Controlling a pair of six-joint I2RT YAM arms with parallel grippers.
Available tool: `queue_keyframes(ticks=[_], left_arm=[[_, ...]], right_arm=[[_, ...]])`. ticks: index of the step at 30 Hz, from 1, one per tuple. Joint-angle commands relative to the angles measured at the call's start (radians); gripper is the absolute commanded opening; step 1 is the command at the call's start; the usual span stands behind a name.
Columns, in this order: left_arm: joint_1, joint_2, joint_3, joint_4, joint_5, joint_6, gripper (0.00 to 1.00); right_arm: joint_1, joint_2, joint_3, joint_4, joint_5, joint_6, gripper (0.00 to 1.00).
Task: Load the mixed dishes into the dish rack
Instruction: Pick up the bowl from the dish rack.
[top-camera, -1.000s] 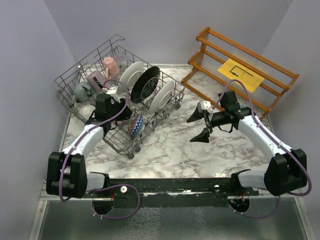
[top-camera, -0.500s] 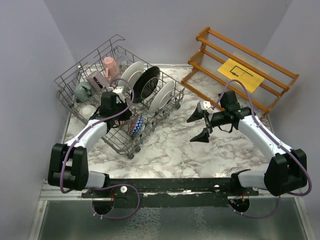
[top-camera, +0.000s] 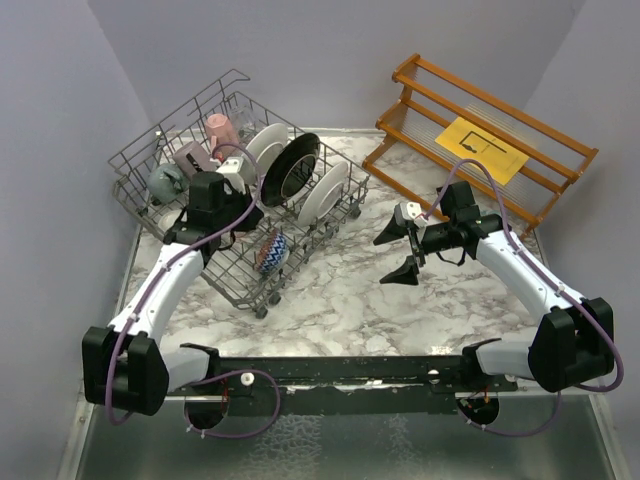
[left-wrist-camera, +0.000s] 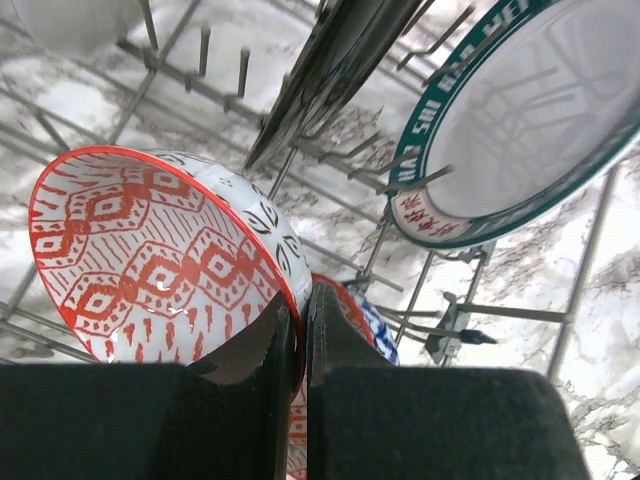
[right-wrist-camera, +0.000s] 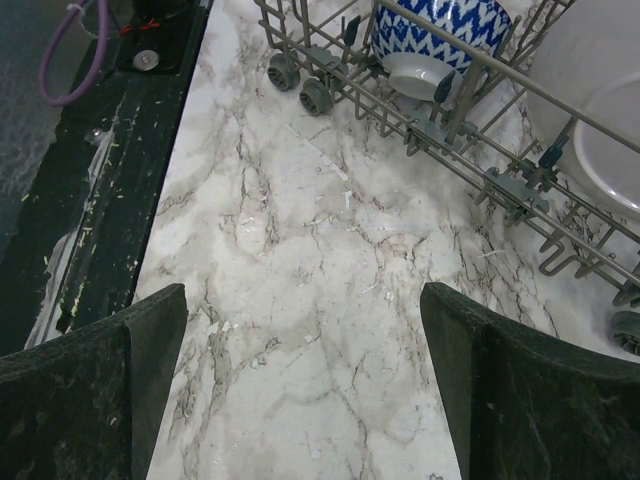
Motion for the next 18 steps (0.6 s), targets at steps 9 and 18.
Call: queue_keyframes(ticks=[9,18], left_arm=[[0.030,-0.114,0.269,-0.262,0.130,0.187,0.00],[0.168,0.040,0.400,-0.421,0.662,0.345,0.00]], right_arm=[[0.003,-0.002,-0.006,-0.004,0.003,-0.019,1.00],[0.003,-0.005,-0.007,-0.005,-0.006,-0.019,1.00]])
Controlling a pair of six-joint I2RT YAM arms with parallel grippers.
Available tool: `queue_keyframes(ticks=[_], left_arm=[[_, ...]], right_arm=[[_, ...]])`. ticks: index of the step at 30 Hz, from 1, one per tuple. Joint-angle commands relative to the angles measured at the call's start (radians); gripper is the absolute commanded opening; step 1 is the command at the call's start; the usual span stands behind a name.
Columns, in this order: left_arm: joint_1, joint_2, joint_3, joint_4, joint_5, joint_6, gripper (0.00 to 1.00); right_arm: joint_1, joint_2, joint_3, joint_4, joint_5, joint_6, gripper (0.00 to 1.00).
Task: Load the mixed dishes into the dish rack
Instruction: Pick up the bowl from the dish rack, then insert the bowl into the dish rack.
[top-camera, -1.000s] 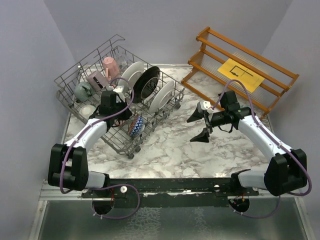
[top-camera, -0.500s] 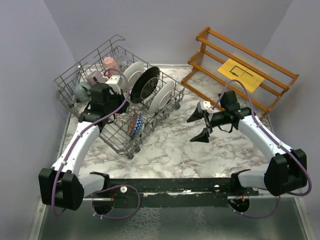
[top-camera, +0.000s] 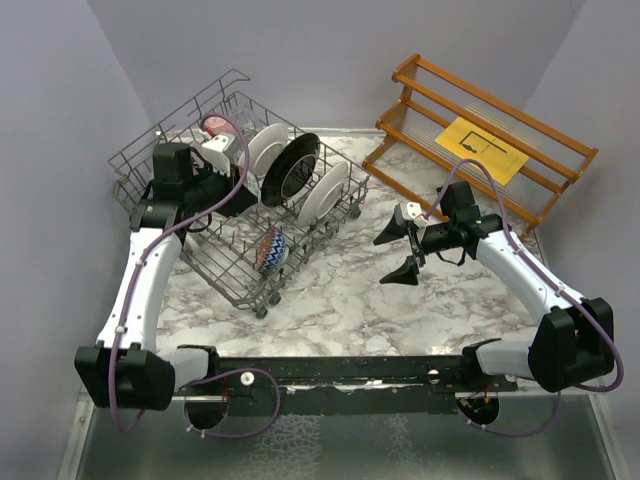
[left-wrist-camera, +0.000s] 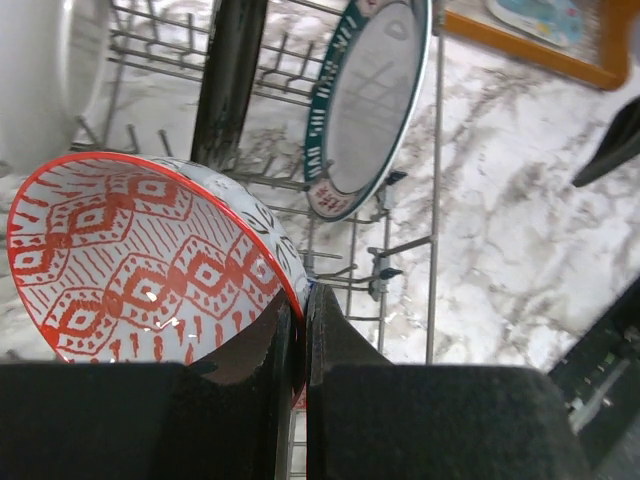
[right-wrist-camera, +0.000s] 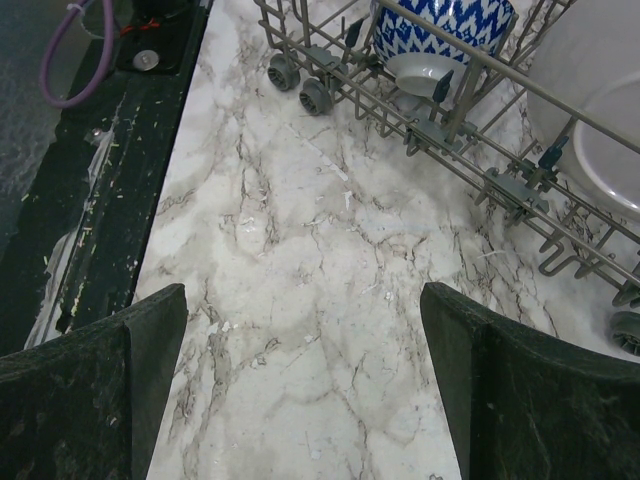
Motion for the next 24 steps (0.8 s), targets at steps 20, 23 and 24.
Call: queue_keyframes(ticks=[20,23,24], left_arm=[[0.177,0.418,0.149,-0.396,0.770,0.428,0.00],[0.171,0.394,0.121,-0.373,0.781,0.395,0.00],[0.170,0.384,0.107,-0.358,0.784,0.374,0.00]], right_arm=[[0.003,0.021,-0.003,-0.026,-0.042,-0.032,1.00],[0.003,0.023,-0.002,-0.026,-0.042,-0.032,1.00],[0.002,0.024,-0.003,-0.026,-0.042,-0.033,1.00]])
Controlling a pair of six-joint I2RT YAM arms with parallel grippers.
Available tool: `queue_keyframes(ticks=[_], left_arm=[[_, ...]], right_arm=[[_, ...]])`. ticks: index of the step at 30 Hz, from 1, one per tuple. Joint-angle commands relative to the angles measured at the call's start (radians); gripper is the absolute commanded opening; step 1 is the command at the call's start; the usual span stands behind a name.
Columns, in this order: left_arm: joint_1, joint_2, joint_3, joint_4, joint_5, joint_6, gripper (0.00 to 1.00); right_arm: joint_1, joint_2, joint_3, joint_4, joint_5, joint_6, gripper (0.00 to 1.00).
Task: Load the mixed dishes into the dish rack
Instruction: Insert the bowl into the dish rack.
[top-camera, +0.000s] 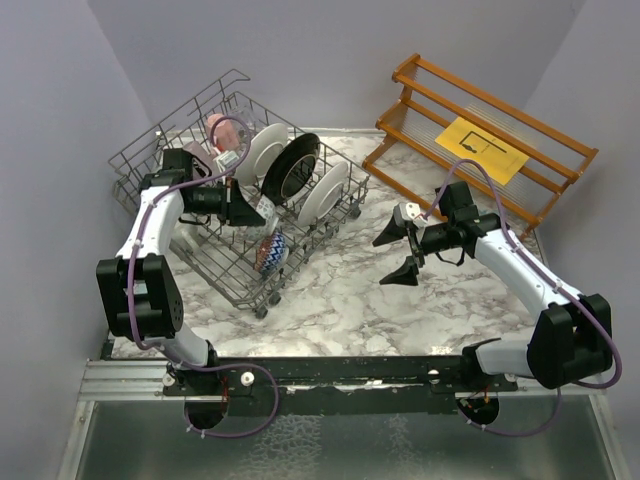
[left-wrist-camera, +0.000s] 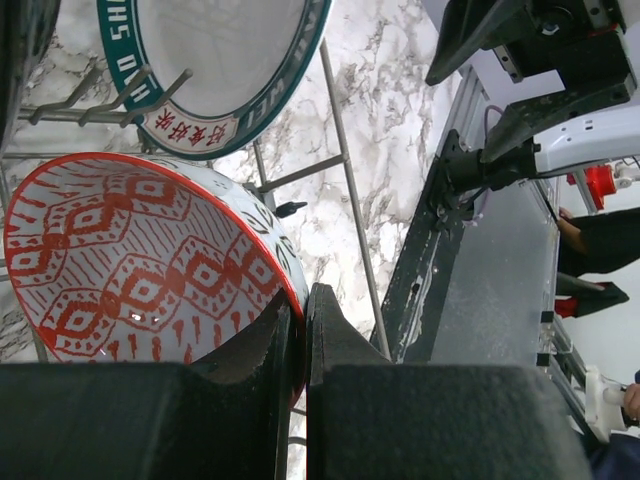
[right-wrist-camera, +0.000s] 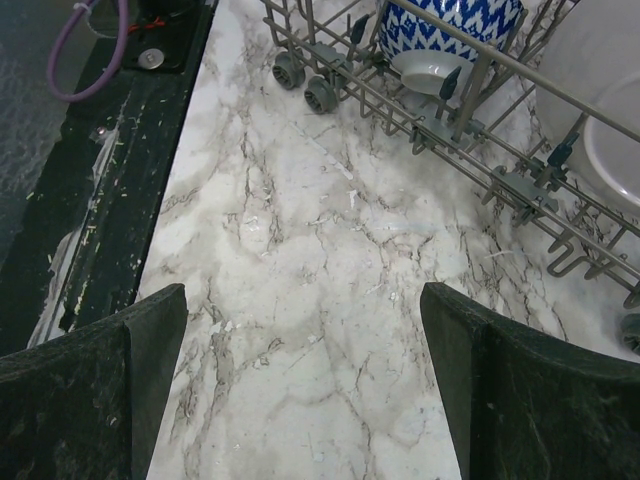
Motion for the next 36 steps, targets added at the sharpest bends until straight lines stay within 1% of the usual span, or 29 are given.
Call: queue_keyframes(ticks=[1,7,11,15,20,23,28,33,36], left_arm=[[-0.009,-0.065,-0.016,0.026,0.115,-0.023,0.00],[-0.009,-0.120,-0.049,0.075,0.136,-0.086,0.00],[-0.007,-0.089,-0.062,0.099,0.150,-0.111,0.00],[-0.007,-0.028,-0.003,0.031,0.151,-0.059,0.00],[0.012,0.024,0.065,-0.039,0.110,-0.010,0.00],[0.028,0.008,0.063,-0.046,0.056,-0.005,0.00],[0.042,-0.031,0.046,-0.040,0.030,0.014,0.00],[0.045,0.016,0.053,-0.045,0.008,0.021,0.00],[0.045,0.032,0.046,-0.033,0.025,0.018,0.00]], right_arm=[[0.003,0.009,-0.003,-0.016,-0.034,-0.016,1.00],[0.003,0.015,-0.003,-0.017,-0.038,-0.017,1.00],[0.003,0.012,-0.002,-0.018,-0.035,-0.017,1.00],[0.003,0.009,-0.003,-0.017,-0.035,-0.018,1.00],[0.003,0.009,-0.003,-0.021,-0.044,-0.017,1.00],[0.003,0.014,0.002,-0.032,-0.049,-0.023,1.00],[0.003,0.022,0.005,-0.041,-0.048,-0.033,1.00],[0.003,0.020,0.005,-0.039,-0.035,-0.034,1.00],[0.003,0.022,0.003,-0.038,-0.036,-0.033,1.00]])
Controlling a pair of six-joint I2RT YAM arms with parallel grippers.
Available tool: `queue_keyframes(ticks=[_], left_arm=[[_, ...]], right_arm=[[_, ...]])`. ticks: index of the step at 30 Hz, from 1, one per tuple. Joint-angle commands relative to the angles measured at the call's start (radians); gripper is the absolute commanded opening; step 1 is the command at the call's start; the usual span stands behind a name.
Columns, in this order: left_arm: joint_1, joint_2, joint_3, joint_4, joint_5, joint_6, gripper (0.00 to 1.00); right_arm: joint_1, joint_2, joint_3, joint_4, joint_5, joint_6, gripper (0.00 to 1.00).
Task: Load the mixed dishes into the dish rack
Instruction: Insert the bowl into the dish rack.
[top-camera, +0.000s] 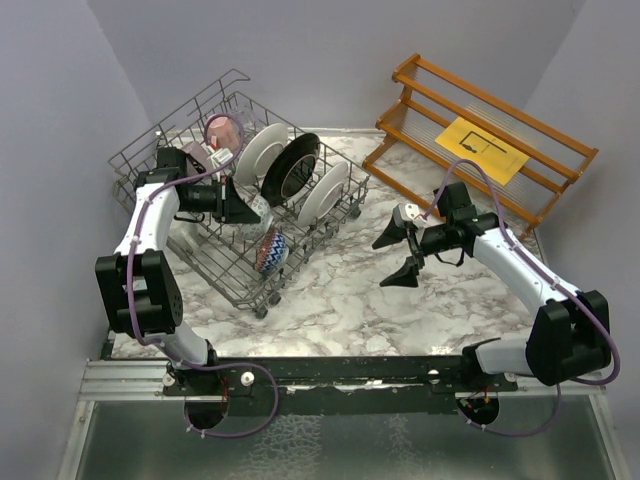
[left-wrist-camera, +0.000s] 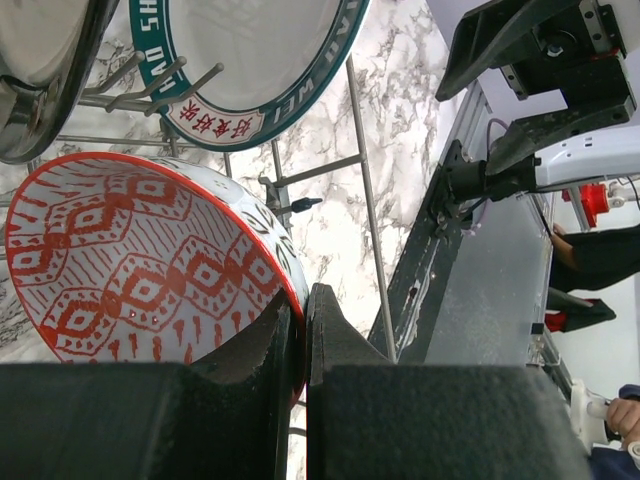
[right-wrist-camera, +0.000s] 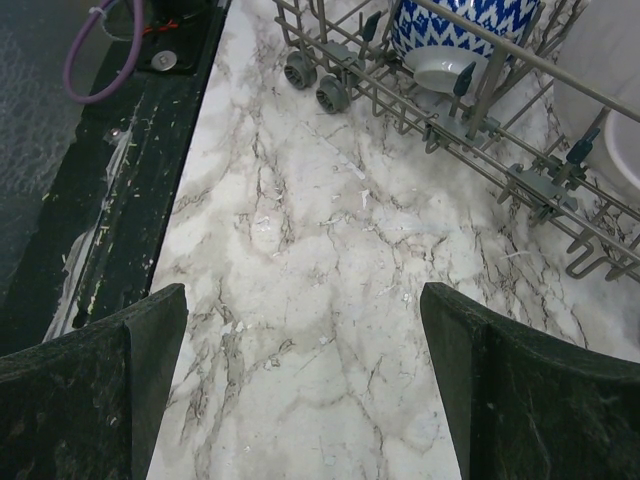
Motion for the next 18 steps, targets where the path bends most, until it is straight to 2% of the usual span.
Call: queue_keyframes(ticks=[1,5,18], left_arm=[[0.006,0.010,-0.009,0.010,0.033,0.024,0.00],[0.006,0.010,-0.033,0.031,0.057,0.026,0.00],[0.006,0.164,0.060,-0.045,0.053,0.097,0.00]], right_arm=[[0.003,0.008,0.002,-0.009,-0.021,-0.016,1.00],[0.003,0.010,0.002,-0.006,-0.023,-0.014,1.00],[0.003,-0.002,-0.003,-0.006,-0.022,-0.014,1.00]])
